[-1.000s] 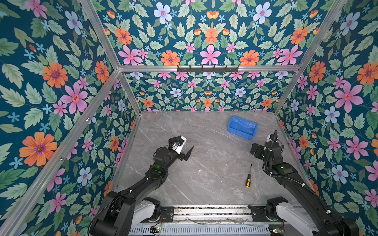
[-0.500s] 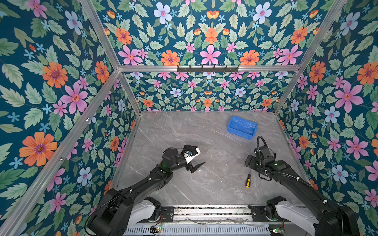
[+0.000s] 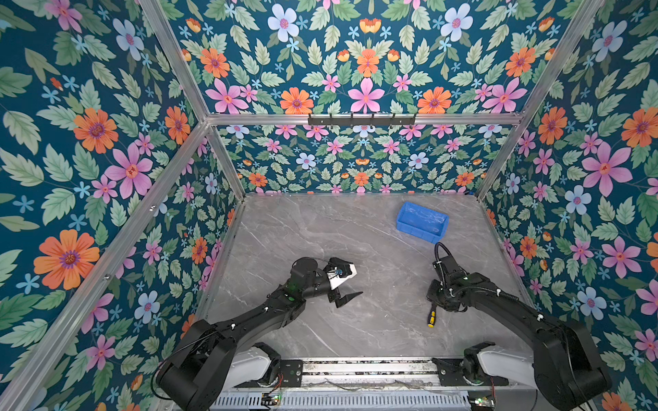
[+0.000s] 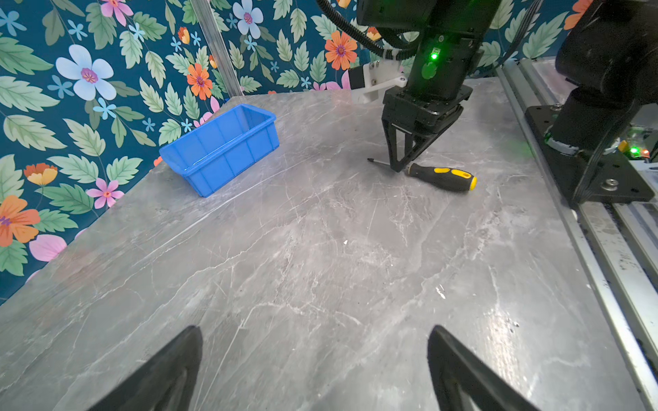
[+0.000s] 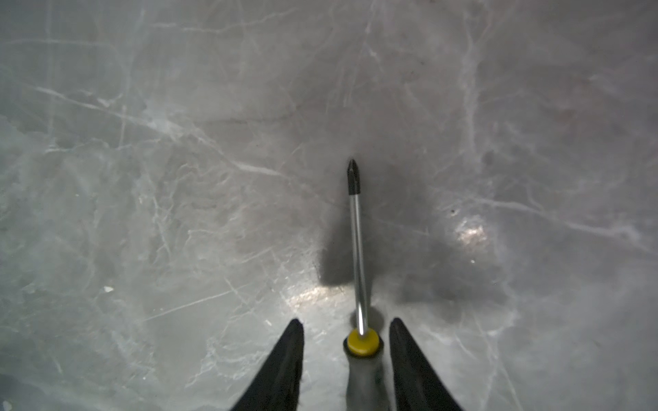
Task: Put the screwdriver in the bin
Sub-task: 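Lower the right gripper over the screwdriver handle while the left arm lifts forward, then close the right gripper on the yellow-and-black screwdriver handle and lift it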
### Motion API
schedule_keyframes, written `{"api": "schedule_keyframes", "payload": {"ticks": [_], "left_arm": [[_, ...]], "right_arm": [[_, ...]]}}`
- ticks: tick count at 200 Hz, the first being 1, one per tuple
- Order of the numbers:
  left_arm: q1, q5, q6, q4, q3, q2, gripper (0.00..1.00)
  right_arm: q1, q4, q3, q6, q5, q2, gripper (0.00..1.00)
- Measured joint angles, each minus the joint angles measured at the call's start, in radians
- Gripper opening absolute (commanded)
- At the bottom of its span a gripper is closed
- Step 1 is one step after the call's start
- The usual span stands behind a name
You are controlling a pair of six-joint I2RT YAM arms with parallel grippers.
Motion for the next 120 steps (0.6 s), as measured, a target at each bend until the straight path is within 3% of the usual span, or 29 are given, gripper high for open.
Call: {"api": "schedule_keyframes", "payload": {"ticks": [120], "left_arm": [[-0.023,-0.012,0.019,-0.013,-0.007,0.000,1.00]], "right_arm": [[-0.002,0.031,-0.001,0.000,0.042,0.068,0.09]]}}
